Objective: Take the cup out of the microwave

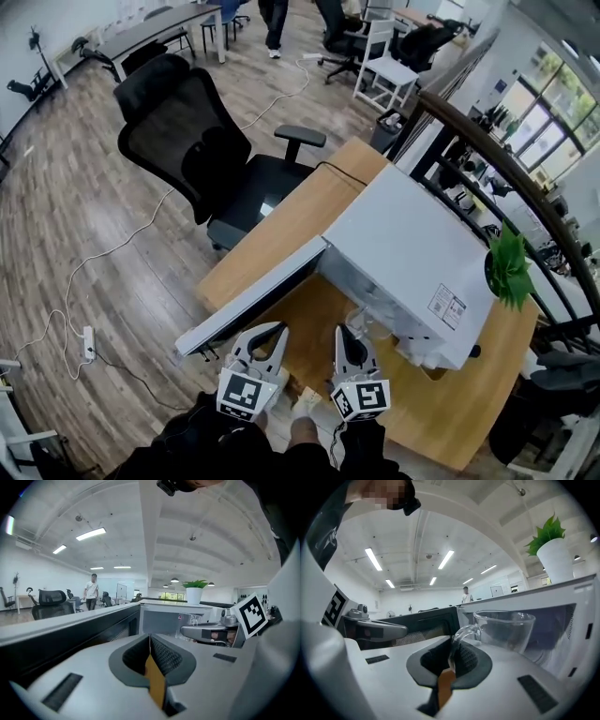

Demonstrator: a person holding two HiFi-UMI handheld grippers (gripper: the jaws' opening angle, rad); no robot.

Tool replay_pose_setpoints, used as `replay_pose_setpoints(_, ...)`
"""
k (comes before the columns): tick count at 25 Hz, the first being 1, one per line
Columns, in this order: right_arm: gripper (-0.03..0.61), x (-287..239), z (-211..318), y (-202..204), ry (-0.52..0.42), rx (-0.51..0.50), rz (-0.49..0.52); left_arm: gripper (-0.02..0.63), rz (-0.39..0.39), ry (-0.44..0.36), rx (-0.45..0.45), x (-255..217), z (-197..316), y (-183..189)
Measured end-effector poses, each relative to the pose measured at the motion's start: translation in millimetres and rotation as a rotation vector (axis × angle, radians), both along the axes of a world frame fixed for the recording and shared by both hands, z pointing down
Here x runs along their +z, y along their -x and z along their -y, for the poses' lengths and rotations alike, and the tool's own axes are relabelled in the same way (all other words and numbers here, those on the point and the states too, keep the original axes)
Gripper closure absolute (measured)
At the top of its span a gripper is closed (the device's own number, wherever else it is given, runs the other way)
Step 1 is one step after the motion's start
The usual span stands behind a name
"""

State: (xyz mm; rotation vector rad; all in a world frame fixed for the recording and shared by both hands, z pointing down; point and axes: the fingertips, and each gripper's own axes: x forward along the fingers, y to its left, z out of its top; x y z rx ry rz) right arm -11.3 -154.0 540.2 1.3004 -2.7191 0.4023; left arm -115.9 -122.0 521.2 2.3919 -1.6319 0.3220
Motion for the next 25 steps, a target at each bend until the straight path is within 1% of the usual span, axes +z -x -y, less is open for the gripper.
replay_pose_setpoints(5,0.560,-19.8,-13.3,-16.7,-0.018,0.056,0.013,0.588,0.001,-0.034,0.045,-22.7,-0.9,-12.4)
replay_pose_setpoints(12,0.560,-51.6,-27.6,-39.5,-0.070,0.126,0.020,0.588,0.006,-0.090,0.135,-54.9,6.3,-37.9)
replay_pose_setpoints(19,0.560,-83.1,-41.5,-70.8,-0.126,0.220,0.014,0.588,0.008,-0.134,0.236,-81.1,8.9,-68.7)
replay_pose_setpoints(25,0.560,-103.8,-56.4,-101.5,-0.172,0.304,0.000,0.588,-0.002,-0.178,0.326,-103.1,3.6,-102.6)
